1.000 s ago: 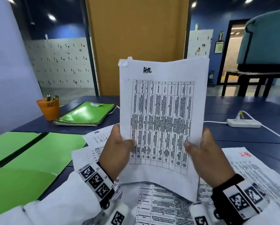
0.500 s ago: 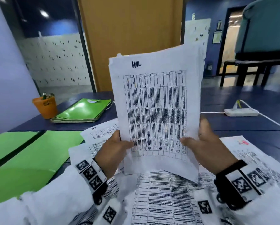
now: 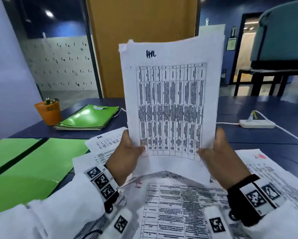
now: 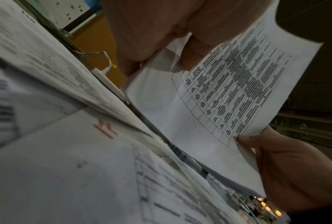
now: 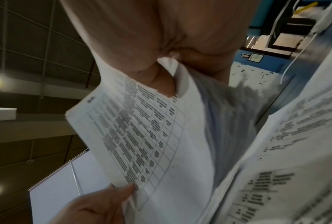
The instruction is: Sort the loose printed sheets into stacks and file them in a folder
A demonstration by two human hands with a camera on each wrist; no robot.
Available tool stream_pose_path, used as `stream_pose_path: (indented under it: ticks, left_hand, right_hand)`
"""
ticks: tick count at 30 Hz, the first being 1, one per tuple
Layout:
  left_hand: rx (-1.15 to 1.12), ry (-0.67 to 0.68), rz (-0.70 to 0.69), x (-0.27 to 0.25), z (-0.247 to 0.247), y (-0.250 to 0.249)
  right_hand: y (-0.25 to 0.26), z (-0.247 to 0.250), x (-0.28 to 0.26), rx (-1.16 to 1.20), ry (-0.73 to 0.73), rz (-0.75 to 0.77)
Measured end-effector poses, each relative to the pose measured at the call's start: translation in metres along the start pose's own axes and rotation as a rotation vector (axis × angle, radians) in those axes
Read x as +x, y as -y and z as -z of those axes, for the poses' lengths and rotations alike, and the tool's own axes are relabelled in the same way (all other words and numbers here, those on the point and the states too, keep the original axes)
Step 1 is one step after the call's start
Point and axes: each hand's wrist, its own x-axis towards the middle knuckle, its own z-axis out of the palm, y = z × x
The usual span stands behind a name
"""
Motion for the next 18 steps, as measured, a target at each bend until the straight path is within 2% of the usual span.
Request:
stream_pose_path:
  ticks: [4, 7, 13, 15, 18]
  left_hand:
    - [-0.027, 0.018, 0.049, -0.005, 0.001, 0.01]
    - [0.082, -0.014, 0.004, -0.009, 0.001, 0.002]
    - [0.207, 0.067, -0.069, -0.011, 0.005, -0.033]
    - [0.179, 0.049, -0.062, -0.005, 0.006, -0.044]
    - [0.021, 0.093, -0.061, -0.003, 0.008, -0.056]
  right_hand:
    - [-0.006, -0.002, 0.001, -0.009, 0.064, -0.007]
    - [-0.002, -0.002, -0.001, 0.039, 0.048, -0.016]
    - [-0.002, 0.005, 0.002, 0.142, 0.01, -0.056]
    - [-0.002, 0.008, 0.008, 0.306, 0.007, -0.101]
    - [-0.002, 0.02, 0.017, 0.633, -0.037, -0.123]
